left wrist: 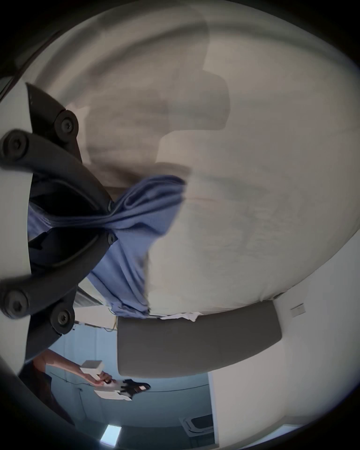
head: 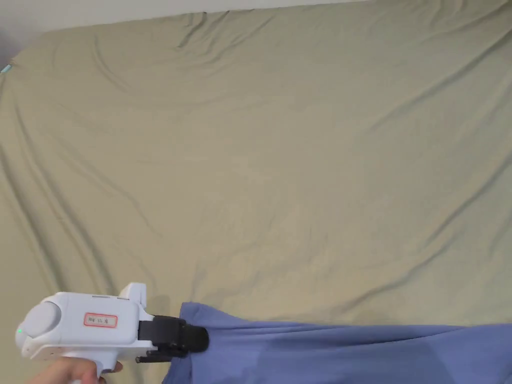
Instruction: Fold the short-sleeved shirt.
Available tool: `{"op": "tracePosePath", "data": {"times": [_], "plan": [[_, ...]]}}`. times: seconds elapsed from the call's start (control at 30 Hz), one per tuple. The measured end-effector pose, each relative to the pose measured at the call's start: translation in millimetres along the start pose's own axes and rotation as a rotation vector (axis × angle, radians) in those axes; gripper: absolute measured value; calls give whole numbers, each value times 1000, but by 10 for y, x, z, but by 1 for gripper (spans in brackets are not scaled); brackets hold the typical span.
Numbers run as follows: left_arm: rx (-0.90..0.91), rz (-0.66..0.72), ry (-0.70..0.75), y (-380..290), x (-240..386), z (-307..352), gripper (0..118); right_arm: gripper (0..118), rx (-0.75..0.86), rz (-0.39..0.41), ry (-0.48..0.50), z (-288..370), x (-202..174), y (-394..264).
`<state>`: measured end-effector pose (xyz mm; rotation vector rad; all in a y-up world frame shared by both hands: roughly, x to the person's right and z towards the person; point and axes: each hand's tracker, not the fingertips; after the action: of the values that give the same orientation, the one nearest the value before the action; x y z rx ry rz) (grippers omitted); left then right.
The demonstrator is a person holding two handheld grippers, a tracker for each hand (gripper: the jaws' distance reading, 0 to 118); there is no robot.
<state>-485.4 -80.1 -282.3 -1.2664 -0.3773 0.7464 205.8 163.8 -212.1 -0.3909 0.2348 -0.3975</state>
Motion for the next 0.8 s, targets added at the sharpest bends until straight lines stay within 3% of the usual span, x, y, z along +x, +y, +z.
{"op": "tracePosePath", "data": {"times": [0.07, 0.13, 0.33, 0.43, 0.57, 0.67, 0.73, 0.8], "plan": [[49, -7, 12, 62, -11, 230, 6, 1, -4, 2, 12, -3, -15, 2], [73, -9, 168, 79, 30, 536, 6, 1, -5, 11, 18, -12, -41, 5], [191, 71, 448, 133, -375, 1488, 6, 1, -17, 4, 44, -63, -57, -47], [208, 99, 419, 84, -479, 1664, 6, 1, -23, 1, 62, -91, -41, -94], [253, -89, 483, -421, 503, 1208, 6, 1, -30, 3, 81, -120, -49, -118], [288, -168, 339, -585, 824, 883, 6, 1, -27, 6, 90, -95, -15, -122], [256, -239, 315, -668, 1139, 461, 6, 1, -26, 6, 98, -59, 28, -118], [268, -226, 313, -732, 1429, -19, 6, 1, -23, -6, 109, -30, 59, -122]]}}
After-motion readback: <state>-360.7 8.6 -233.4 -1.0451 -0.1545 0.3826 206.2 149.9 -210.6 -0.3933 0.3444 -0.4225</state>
